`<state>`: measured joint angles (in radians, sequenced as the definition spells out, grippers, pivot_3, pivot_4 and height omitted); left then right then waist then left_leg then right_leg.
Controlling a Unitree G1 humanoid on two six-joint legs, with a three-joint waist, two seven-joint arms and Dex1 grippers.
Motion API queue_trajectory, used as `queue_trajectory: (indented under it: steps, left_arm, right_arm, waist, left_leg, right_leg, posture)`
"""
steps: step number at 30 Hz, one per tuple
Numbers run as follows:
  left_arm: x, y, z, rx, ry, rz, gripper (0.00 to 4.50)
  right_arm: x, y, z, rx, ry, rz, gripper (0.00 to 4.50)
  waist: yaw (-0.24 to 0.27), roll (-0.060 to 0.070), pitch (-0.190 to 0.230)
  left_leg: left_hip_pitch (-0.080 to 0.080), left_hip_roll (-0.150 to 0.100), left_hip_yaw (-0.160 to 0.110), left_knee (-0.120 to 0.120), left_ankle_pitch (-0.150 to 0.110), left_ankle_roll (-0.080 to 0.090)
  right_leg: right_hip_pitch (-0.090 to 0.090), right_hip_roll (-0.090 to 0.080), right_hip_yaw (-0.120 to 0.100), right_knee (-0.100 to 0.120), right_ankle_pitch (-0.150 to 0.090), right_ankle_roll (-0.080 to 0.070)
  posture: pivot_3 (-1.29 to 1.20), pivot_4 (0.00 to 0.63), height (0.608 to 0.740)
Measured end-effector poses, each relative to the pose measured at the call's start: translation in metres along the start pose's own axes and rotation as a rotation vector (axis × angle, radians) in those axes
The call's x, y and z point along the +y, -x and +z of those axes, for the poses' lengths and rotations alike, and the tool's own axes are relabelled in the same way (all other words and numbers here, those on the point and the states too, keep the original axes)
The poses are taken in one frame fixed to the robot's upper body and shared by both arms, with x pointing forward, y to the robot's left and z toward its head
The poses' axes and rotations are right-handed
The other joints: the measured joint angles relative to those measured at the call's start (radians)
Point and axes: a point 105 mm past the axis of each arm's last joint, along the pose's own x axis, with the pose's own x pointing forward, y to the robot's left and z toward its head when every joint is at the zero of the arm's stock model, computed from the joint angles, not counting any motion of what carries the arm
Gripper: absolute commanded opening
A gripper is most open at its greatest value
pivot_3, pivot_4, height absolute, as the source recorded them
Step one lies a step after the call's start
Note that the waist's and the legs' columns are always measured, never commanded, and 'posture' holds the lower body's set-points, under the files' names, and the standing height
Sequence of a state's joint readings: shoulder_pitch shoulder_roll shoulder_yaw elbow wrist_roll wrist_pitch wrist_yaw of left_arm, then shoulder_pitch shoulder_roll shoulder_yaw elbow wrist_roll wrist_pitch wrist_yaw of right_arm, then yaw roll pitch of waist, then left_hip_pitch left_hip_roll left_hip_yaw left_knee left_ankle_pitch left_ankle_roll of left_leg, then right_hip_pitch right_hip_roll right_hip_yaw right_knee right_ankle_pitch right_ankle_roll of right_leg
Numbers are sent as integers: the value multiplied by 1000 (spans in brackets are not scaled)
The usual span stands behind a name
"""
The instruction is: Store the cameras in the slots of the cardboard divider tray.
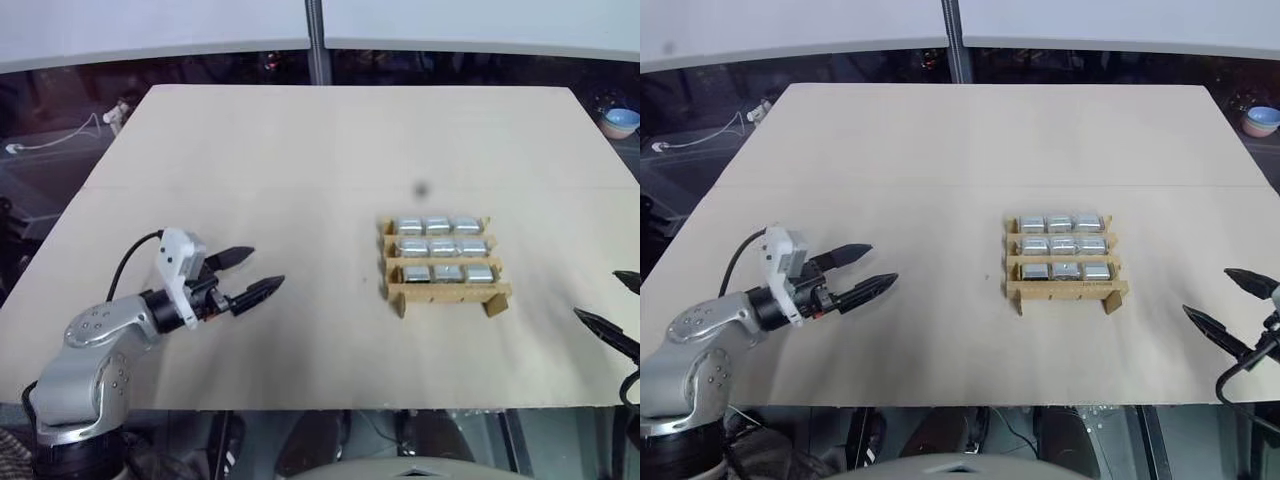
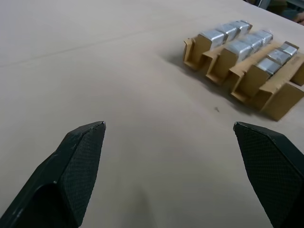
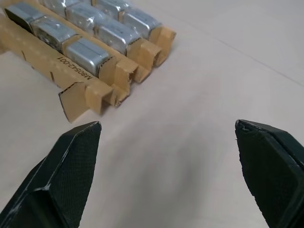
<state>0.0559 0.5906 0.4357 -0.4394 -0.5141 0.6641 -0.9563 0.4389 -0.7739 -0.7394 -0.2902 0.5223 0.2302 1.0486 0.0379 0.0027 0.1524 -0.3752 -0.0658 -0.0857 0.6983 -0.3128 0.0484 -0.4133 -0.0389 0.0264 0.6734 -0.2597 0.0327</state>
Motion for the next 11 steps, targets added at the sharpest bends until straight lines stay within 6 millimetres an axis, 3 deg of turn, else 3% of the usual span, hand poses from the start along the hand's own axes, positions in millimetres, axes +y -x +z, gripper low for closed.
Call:
queue_trajectory:
  steps: [11]
  left_arm:
    - [2, 6, 7, 0, -26, 5, 4488]
  right_arm:
    - [-2, 2, -1, 8, 0, 23, 4500]
  waist:
    - [-1, 0, 0]
  left_leg:
    - [0, 0, 0, -1, 0, 0]
  right_leg:
    - [0, 0, 0, -1, 0, 0]
  posture:
    - [0, 150, 740]
